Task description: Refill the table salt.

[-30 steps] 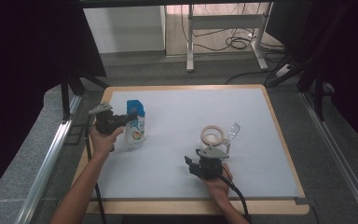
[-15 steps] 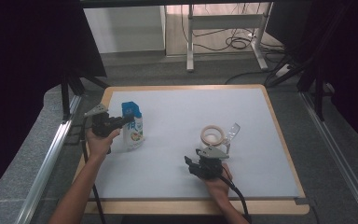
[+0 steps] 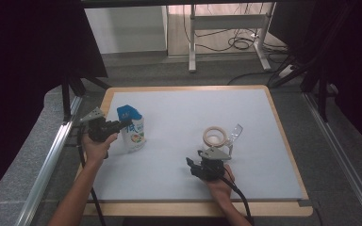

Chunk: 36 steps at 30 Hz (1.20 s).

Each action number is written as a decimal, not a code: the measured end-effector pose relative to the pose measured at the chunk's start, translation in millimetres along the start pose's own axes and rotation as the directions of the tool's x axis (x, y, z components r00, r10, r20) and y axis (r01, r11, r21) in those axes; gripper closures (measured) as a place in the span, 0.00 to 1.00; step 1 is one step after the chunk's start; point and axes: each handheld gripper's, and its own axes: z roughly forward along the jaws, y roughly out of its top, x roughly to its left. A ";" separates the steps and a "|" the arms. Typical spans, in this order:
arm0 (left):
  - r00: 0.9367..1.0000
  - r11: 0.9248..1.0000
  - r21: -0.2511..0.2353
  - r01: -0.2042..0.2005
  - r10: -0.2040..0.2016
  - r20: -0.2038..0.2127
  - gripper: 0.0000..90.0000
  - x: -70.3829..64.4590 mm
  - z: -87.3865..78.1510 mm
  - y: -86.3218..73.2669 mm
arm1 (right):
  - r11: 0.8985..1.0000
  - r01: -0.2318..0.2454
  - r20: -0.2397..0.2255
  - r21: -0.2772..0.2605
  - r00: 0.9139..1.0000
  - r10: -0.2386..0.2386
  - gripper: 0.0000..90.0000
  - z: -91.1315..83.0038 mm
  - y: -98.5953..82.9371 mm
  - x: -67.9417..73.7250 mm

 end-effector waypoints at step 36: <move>1.000 1.000 -0.019 -0.008 0.008 0.016 0.58 1.1 -4.1 -2.3 | 1.000 0.002 -0.001 0.002 1.000 -0.002 0.49 0.4 0.0 0.2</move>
